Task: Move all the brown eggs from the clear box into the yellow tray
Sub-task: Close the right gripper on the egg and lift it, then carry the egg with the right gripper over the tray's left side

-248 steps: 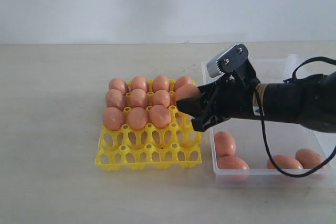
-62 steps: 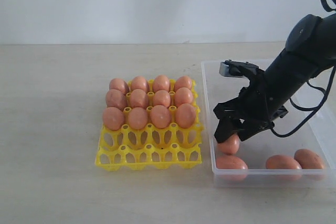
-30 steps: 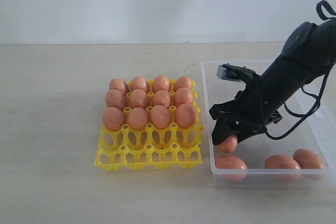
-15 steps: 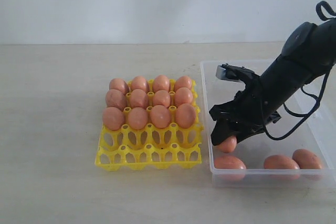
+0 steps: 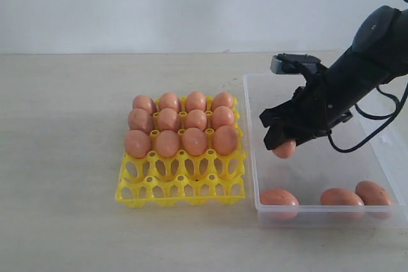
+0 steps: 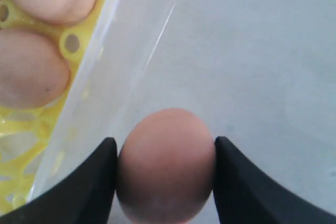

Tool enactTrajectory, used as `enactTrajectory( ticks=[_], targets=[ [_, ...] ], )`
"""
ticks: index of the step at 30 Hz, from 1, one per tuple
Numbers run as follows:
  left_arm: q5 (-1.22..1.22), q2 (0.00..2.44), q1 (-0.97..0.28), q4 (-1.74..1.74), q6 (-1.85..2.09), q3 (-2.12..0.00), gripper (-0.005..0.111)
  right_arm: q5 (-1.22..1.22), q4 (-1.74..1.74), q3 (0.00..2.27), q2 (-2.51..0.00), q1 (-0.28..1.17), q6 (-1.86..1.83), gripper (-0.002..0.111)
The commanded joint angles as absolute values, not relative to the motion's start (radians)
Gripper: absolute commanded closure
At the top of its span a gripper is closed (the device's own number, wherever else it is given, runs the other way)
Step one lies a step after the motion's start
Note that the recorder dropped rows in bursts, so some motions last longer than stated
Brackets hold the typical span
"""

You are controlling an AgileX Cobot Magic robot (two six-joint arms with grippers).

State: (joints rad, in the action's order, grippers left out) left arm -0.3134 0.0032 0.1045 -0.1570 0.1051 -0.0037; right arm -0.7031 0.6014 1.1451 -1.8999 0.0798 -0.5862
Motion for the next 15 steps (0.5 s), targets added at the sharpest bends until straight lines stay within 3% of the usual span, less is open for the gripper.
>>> enactTrajectory(
  ticks=[1, 5, 10, 15],
  targets=[
    [-0.314, 0.000, 0.105, -0.158, 0.109, 0.000, 0.103, -0.534, 0.508, 1.145, -1.791, 0.080, -0.429, 0.108],
    [-0.314, 0.000, 0.105, -0.158, 0.109, 0.000, 0.103, -0.297, 0.533, 1.145, -1.696, 0.097, -0.419, 0.108],
    [-0.314, 0.000, 0.105, -0.158, 0.109, 0.000, 0.103, 0.170, 0.614, 1.145, -1.641, 0.162, -0.394, 0.108],
    [-0.314, 0.000, 0.105, -0.158, 0.109, 0.000, 0.103, 0.556, 0.480, 1.152, -1.651, 0.208, -0.060, 0.108]
  ],
)
